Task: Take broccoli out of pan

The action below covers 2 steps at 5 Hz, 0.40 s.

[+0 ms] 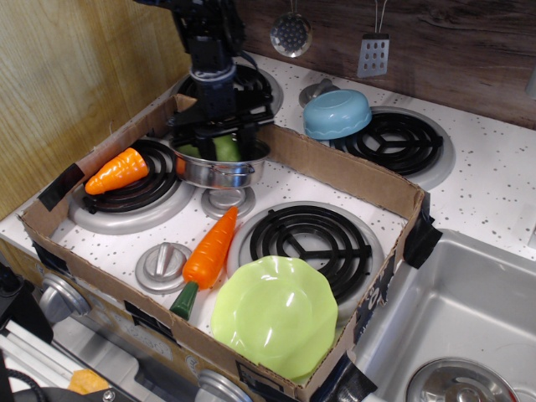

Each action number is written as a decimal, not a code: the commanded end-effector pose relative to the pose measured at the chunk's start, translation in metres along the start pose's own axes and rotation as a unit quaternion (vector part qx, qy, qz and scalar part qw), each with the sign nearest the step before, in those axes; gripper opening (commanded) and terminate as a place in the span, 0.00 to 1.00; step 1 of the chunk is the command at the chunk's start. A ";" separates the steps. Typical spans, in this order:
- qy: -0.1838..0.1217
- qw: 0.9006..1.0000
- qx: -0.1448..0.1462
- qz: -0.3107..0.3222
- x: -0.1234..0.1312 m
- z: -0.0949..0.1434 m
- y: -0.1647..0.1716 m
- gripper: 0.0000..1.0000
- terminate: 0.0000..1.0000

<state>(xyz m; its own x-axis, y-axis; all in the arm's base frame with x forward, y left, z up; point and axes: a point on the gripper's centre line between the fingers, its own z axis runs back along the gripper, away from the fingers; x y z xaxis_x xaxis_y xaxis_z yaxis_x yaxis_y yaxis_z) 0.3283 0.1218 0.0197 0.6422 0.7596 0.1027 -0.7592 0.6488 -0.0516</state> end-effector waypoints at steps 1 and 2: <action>-0.077 0.997 0.015 0.006 0.033 0.067 0.005 0.00 0.00; -0.066 0.997 0.022 0.023 0.034 0.082 0.014 0.00 0.00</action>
<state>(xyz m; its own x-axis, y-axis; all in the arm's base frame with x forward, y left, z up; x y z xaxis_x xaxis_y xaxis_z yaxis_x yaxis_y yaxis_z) 0.3249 0.1452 0.0767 0.6050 0.7796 0.1616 -0.7922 0.6099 0.0236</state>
